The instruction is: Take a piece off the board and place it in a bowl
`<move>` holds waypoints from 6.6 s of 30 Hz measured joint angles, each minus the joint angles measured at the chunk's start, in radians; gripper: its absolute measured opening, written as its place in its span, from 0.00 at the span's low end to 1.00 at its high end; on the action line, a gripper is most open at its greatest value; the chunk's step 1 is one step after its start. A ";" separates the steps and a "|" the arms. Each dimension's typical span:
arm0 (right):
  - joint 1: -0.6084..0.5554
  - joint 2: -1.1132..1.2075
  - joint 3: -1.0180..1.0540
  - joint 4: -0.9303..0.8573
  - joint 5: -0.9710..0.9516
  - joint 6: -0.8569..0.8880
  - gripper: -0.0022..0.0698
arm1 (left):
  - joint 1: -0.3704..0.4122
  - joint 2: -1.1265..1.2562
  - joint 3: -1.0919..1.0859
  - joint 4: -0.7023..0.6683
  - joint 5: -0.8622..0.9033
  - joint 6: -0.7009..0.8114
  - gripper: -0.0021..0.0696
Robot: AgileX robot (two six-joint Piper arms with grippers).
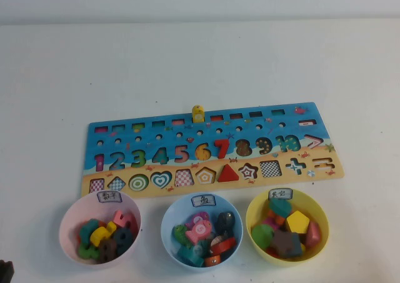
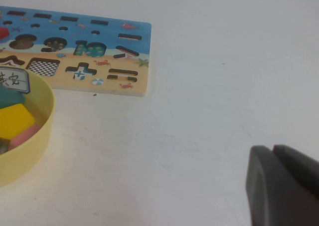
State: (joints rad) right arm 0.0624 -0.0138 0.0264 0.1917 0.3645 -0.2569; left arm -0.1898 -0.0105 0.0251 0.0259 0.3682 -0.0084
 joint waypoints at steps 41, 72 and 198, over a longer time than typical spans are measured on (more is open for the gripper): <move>0.000 0.000 0.000 0.000 0.000 0.000 0.01 | 0.000 0.000 0.000 -0.266 -0.255 -0.241 0.02; 0.000 0.000 0.000 0.000 0.000 0.000 0.01 | 0.000 1.067 -0.894 -0.271 0.483 0.057 0.02; 0.000 0.000 0.000 0.000 0.000 0.000 0.01 | -0.335 2.292 -1.946 -0.026 0.362 -0.286 0.47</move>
State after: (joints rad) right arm 0.0624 -0.0138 0.0264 0.1917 0.3645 -0.2569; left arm -0.5249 2.2818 -1.9205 0.0000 0.7303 -0.2947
